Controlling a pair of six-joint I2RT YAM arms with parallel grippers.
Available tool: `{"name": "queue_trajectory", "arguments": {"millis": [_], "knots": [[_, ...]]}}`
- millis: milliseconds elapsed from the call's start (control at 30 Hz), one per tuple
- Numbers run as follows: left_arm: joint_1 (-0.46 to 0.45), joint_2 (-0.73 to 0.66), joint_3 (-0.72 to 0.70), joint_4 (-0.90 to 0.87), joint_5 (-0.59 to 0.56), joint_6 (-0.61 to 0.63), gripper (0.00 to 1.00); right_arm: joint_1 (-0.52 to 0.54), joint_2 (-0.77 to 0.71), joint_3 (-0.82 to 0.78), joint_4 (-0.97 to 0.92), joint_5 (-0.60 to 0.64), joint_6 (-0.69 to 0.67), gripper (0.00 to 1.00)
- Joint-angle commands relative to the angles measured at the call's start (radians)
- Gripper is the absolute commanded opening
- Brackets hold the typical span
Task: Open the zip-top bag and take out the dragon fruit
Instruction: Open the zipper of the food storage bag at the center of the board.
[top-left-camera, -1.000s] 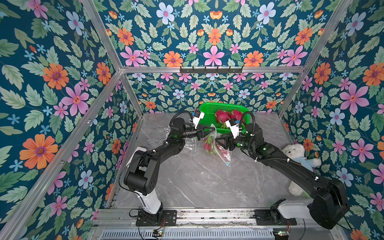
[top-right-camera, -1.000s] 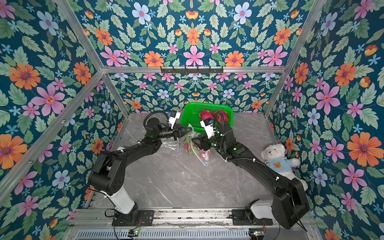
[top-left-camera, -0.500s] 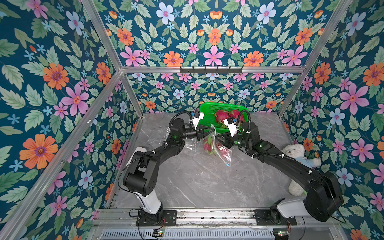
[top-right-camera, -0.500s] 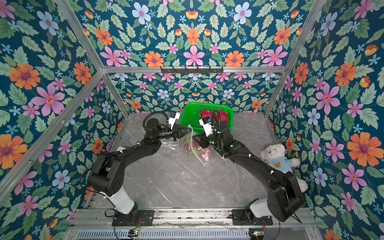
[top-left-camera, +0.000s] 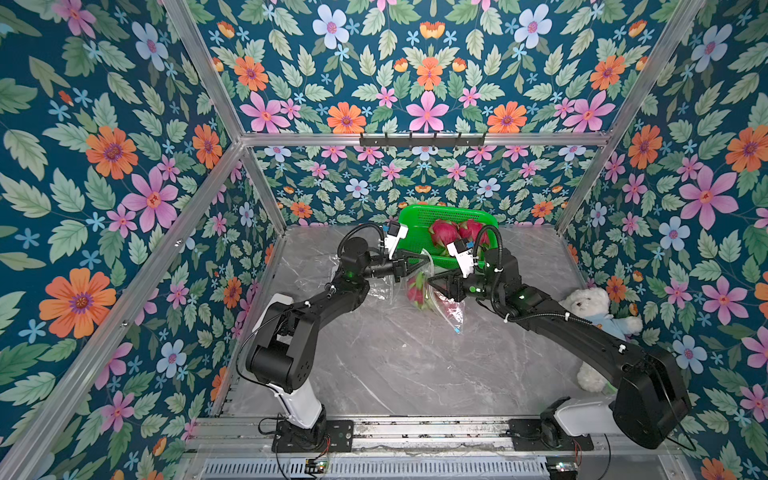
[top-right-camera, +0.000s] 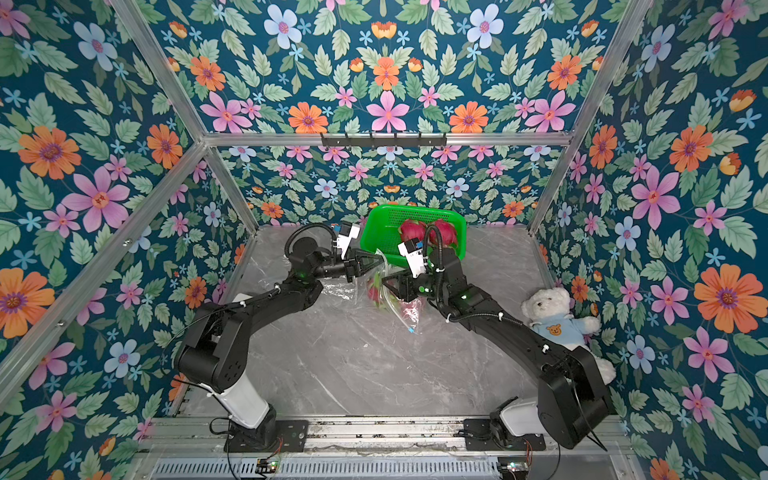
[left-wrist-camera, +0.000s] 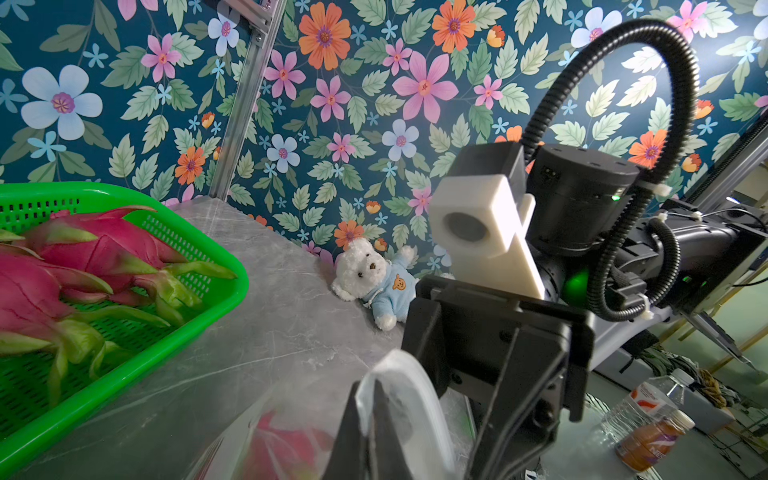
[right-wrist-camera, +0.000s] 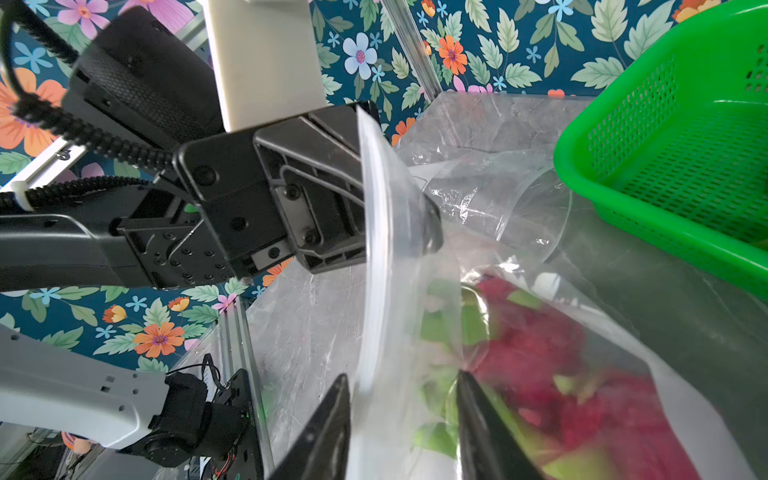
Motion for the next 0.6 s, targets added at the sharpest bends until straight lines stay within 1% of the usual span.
{"name": "queue_trajectory", "arguments": {"millis": [0,200,267,300,367,400,467,567], "knots": [[0.0,-0.012,-0.004,0.046,0.012,-0.002,0.0,0.0,0.007,0.005,0.028,0.023,0.0,0.32],[0.0,-0.012,-0.003,0.043,0.011,0.001,0.0,-0.001,0.005,0.007,0.02,0.025,-0.004,0.21],[0.0,-0.009,-0.003,0.043,0.011,0.002,0.0,-0.001,0.001,0.006,0.023,0.022,-0.002,0.15],[0.002,-0.008,-0.002,0.043,0.009,0.002,0.0,-0.001,-0.001,0.006,0.026,0.019,0.002,0.12],[0.001,-0.003,0.0,0.038,0.003,0.001,0.0,-0.001,-0.004,0.007,0.035,0.011,0.011,0.02],[0.002,-0.003,0.003,0.029,-0.004,0.002,0.0,-0.002,-0.006,0.008,0.04,0.008,0.017,0.0],[0.008,-0.006,0.007,-0.02,-0.032,0.005,0.0,-0.003,-0.006,0.014,0.041,0.001,0.034,0.0],[0.024,-0.039,0.007,-0.173,-0.098,0.049,0.0,-0.007,-0.009,0.019,0.041,-0.005,0.052,0.0]]}}
